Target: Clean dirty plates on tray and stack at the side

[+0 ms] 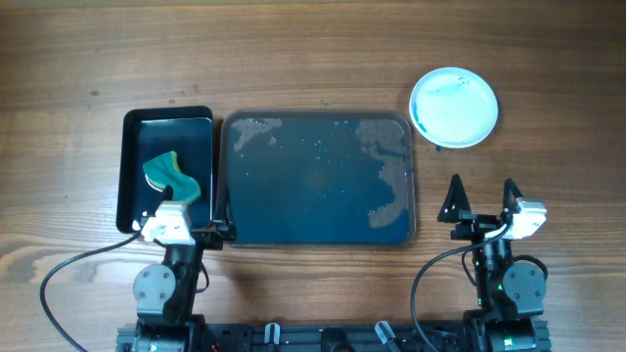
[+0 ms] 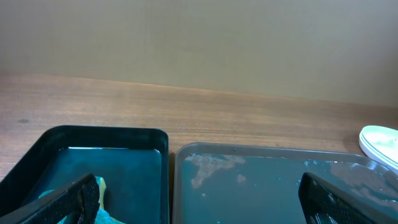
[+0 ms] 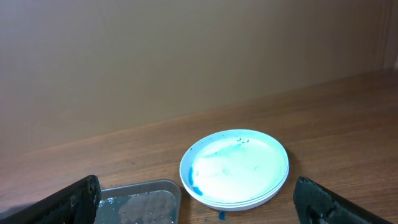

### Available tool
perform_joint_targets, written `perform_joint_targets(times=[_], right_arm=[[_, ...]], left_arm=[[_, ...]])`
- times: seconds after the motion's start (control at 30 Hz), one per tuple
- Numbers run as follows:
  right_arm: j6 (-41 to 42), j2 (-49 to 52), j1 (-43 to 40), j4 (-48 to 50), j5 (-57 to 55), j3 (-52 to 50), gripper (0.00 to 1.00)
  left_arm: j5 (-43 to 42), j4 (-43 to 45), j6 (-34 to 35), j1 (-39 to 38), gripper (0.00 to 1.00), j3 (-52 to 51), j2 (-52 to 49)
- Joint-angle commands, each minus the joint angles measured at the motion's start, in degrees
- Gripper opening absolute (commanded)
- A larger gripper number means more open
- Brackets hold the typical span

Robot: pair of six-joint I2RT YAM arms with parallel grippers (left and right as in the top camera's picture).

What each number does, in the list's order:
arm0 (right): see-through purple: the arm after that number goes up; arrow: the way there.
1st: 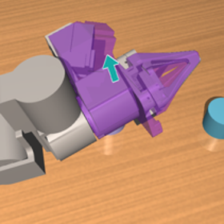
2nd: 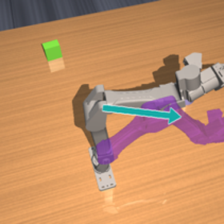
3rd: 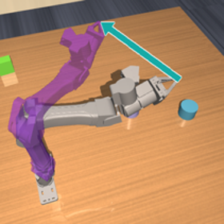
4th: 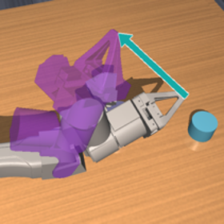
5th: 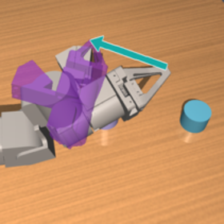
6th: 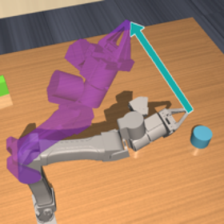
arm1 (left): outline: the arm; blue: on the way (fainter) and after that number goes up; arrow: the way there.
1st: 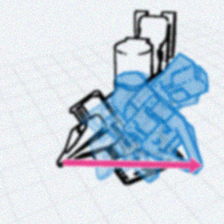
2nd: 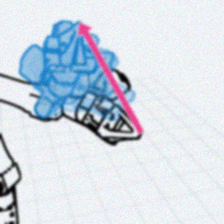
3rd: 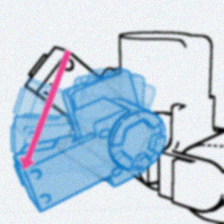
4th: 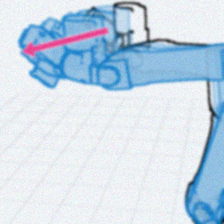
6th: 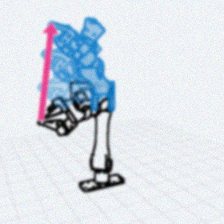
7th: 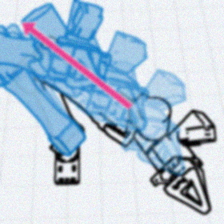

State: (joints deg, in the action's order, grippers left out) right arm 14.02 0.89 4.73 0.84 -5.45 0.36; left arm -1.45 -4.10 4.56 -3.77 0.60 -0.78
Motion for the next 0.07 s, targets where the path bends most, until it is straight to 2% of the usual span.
perform_joint_targets(times=[0.0,0.03], right_arm=[[-0.3,-0.6,0.2,0.2,-0.6,-0.1,1.0],[-0.3,-0.6,0.2,0.2,-0.6,-0.1,1.0]], left_arm=[[-0.5,-0.2,-1.1,-0.3,1.0,-0.3,0.5],[-0.5,-0.2,-1.1,-0.3,1.0,-0.3,0.5]])
